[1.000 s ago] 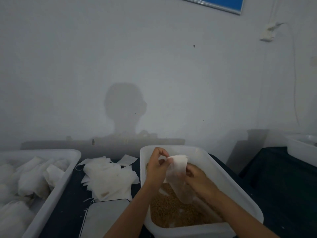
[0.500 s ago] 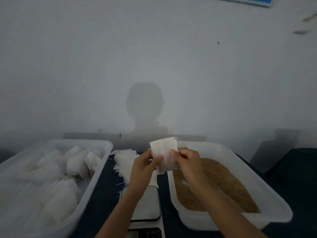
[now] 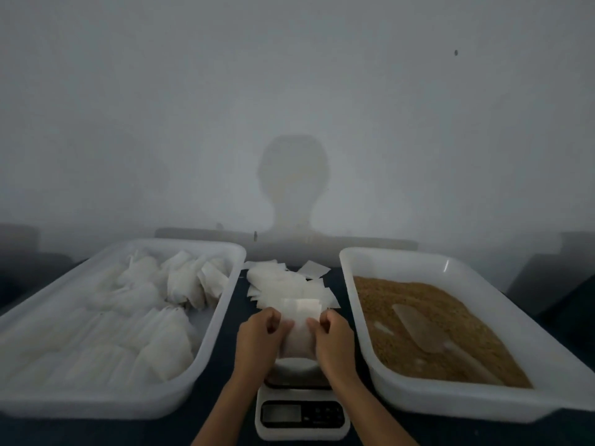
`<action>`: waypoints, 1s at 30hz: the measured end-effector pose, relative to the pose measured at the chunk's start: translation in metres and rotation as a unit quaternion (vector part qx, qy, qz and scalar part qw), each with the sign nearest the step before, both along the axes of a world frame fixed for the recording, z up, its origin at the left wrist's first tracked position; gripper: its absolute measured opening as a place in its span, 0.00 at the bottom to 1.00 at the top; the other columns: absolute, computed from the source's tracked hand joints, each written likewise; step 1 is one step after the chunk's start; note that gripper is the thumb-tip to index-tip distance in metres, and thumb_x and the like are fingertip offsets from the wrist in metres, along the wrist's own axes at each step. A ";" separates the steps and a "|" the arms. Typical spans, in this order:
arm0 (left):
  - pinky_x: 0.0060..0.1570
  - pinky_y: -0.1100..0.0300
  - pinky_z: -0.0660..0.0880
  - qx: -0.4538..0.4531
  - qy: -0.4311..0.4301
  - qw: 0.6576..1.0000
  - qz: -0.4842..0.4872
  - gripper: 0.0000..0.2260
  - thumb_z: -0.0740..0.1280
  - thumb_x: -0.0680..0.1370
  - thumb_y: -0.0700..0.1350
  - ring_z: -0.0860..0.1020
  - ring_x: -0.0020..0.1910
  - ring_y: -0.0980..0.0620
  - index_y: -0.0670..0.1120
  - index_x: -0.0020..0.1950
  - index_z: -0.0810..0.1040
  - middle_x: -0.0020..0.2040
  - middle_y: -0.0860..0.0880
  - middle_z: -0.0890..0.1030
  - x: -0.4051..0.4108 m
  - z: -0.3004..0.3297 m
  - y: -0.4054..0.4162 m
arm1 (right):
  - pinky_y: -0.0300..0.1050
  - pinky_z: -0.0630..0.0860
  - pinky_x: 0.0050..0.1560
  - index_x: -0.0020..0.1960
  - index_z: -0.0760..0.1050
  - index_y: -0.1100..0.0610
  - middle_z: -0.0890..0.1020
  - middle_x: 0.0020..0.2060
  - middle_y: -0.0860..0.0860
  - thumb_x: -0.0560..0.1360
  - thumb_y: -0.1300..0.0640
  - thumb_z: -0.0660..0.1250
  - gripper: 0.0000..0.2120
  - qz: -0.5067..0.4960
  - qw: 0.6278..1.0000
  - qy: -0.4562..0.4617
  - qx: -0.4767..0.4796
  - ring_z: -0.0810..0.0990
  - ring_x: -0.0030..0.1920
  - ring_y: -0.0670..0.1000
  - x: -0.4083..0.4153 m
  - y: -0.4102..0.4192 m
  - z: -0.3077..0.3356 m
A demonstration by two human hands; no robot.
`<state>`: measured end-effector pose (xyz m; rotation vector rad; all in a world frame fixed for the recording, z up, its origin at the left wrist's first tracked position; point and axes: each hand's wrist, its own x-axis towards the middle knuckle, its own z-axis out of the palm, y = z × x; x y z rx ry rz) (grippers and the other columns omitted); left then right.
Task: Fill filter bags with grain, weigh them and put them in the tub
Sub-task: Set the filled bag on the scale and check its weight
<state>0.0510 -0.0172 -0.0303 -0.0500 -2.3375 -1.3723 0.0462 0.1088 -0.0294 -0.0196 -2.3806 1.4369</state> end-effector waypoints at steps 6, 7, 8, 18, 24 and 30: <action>0.31 0.68 0.62 -0.043 -0.024 0.999 0.007 0.15 0.70 0.74 0.46 0.71 0.32 0.58 0.53 0.32 0.67 0.31 0.53 0.74 -0.006 -0.022 0.004 | 0.33 0.64 0.33 0.30 0.62 0.51 0.69 0.27 0.45 0.74 0.60 0.68 0.20 0.001 0.998 0.029 0.052 0.66 0.29 0.40 -0.003 0.007 -0.022; 0.32 0.68 0.62 -0.057 -0.022 0.998 0.013 0.14 0.70 0.74 0.47 0.71 0.34 0.57 0.54 0.33 0.67 0.33 0.53 0.75 -0.007 -0.025 0.004 | 0.32 0.64 0.33 0.30 0.62 0.52 0.69 0.27 0.45 0.74 0.60 0.69 0.20 0.005 0.998 0.036 0.059 0.66 0.29 0.40 -0.004 0.008 -0.024; 0.32 0.68 0.61 -0.073 -0.017 0.997 0.019 0.14 0.70 0.74 0.48 0.71 0.35 0.58 0.54 0.34 0.67 0.35 0.53 0.75 -0.008 -0.026 0.003 | 0.32 0.65 0.34 0.30 0.64 0.53 0.69 0.27 0.45 0.73 0.60 0.70 0.19 0.009 0.997 0.046 0.066 0.66 0.29 0.41 -0.006 0.010 -0.025; 0.38 0.69 0.67 0.073 -0.021 0.995 0.068 0.08 0.70 0.74 0.46 0.73 0.44 0.58 0.49 0.49 0.73 0.41 0.56 0.77 -0.016 -0.038 -0.020 | 0.44 0.73 0.58 0.52 0.78 0.55 0.79 0.50 0.49 0.77 0.60 0.64 0.05 0.072 0.996 0.049 -0.004 0.77 0.54 0.47 -0.021 0.036 -0.034; 0.45 0.69 0.69 0.227 -0.028 0.970 0.087 0.03 0.65 0.77 0.37 0.75 0.45 0.56 0.44 0.49 0.74 0.45 0.49 0.78 -0.016 -0.040 -0.030 | 0.38 0.68 0.62 0.61 0.72 0.48 0.76 0.59 0.42 0.80 0.55 0.58 0.11 0.116 0.987 0.006 -0.109 0.73 0.61 0.41 -0.004 0.043 -0.052; 0.45 0.65 0.70 0.276 -0.041 0.957 0.081 0.06 0.65 0.76 0.35 0.76 0.45 0.56 0.46 0.46 0.75 0.46 0.48 0.79 -0.014 -0.045 -0.031 | 0.37 0.69 0.62 0.62 0.72 0.50 0.76 0.60 0.45 0.81 0.56 0.57 0.12 0.134 0.980 -0.003 -0.147 0.73 0.62 0.42 0.001 0.046 -0.057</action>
